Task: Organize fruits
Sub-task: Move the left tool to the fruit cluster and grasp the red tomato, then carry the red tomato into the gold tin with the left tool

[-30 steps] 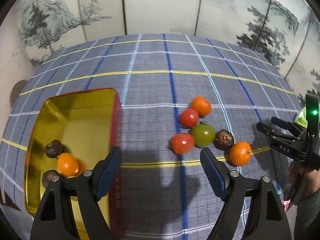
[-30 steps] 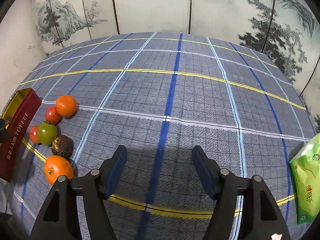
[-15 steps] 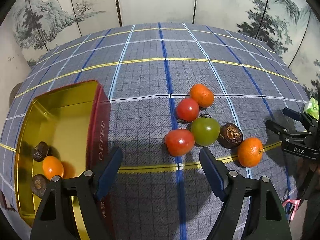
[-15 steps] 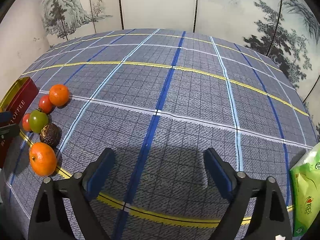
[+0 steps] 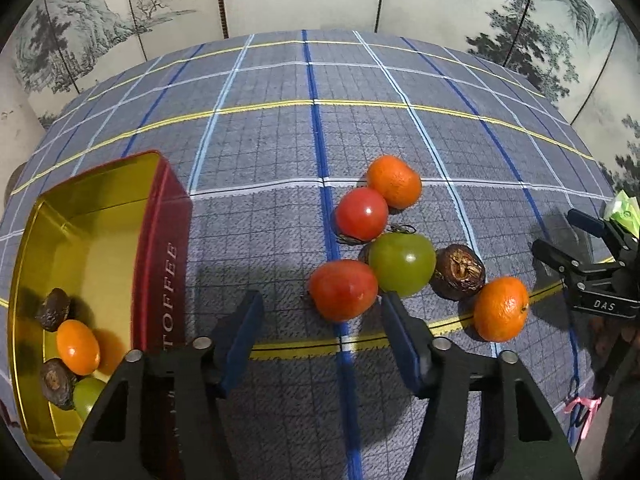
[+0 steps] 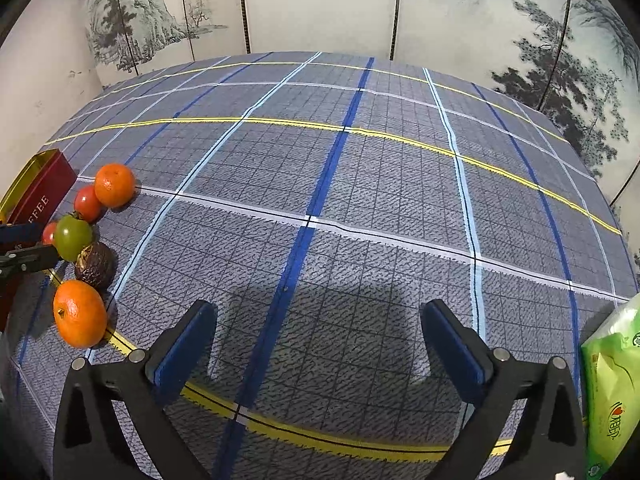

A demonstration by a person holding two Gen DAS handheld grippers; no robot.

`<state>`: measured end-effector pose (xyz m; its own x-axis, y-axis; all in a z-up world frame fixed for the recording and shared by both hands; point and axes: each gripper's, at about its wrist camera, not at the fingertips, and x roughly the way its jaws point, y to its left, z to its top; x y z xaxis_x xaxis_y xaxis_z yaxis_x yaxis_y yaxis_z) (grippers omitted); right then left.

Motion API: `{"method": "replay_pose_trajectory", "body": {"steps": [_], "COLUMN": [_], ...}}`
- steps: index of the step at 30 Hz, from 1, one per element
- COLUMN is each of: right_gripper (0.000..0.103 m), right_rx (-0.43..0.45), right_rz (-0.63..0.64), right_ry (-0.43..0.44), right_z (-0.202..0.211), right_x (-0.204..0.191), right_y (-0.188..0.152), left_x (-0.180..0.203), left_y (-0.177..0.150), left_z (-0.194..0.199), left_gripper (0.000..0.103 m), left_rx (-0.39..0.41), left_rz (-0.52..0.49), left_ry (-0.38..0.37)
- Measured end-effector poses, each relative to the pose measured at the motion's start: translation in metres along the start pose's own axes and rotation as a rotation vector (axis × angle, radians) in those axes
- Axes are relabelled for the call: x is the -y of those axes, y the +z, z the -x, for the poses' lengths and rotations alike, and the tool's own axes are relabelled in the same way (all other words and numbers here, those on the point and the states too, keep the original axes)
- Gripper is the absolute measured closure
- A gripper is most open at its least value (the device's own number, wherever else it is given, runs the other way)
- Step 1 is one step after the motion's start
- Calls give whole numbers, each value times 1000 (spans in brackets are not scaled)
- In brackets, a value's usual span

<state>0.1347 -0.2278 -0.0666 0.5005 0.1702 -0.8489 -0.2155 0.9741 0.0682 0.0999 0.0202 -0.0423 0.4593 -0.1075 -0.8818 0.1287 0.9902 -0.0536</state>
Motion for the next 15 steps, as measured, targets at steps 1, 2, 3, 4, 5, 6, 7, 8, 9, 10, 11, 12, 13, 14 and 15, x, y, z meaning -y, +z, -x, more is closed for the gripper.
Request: {"method": "replay_pose_trajectory", "body": {"steps": [1,2,3,4,5,6,7,8,9,10,11,12,13,14,15], "right_gripper": [0,0,0,0,0,0,0,0,0,0,0,0,0,0,0], "right_rx": [0,0,0,0,0,0,0,0,0,0,0,0,0,0,0], "right_rz": [0,0,0,0,0,0,0,0,0,0,0,0,0,0,-1], "right_ry": [0,0,0,0,0,0,0,0,0,0,0,0,0,1,1], "right_z": [0,0,0,0,0,0,0,0,0,0,0,0,0,0,0], "right_x": [0,0,0,0,0,0,0,0,0,0,0,0,0,0,0], "right_y": [0,0,0,0,0,0,0,0,0,0,0,0,0,0,0], "left_x": [0,0,0,0,1,1,2,2,2,3,3,4,4,5,5], "left_y": [0,0,1,1,1,1,1,2,2,3,3,3,3,4,3], "left_z": [-1,-1,-1,-2,-2,-3,-3,-4,-4,-5,-6,-6,-6,-6,-5], "left_gripper": [49,52,53,55,56,57,58,60,61,62,63,63,63,65,66], "left_rx": [-2,-4,-5,-7,-8,-8,-9,-9,-9,-9,-10,-9,-7,-3,-1], "left_rz": [-2,-3,-3,-5,-6,-7,-9,-11,-13,-15,-16,-17,-18,-20,-21], "left_ry": [-7,-10,-12,-16,-21,-24,-25,-26,-28,-33,-34,-33,-32,-31,-32]}}
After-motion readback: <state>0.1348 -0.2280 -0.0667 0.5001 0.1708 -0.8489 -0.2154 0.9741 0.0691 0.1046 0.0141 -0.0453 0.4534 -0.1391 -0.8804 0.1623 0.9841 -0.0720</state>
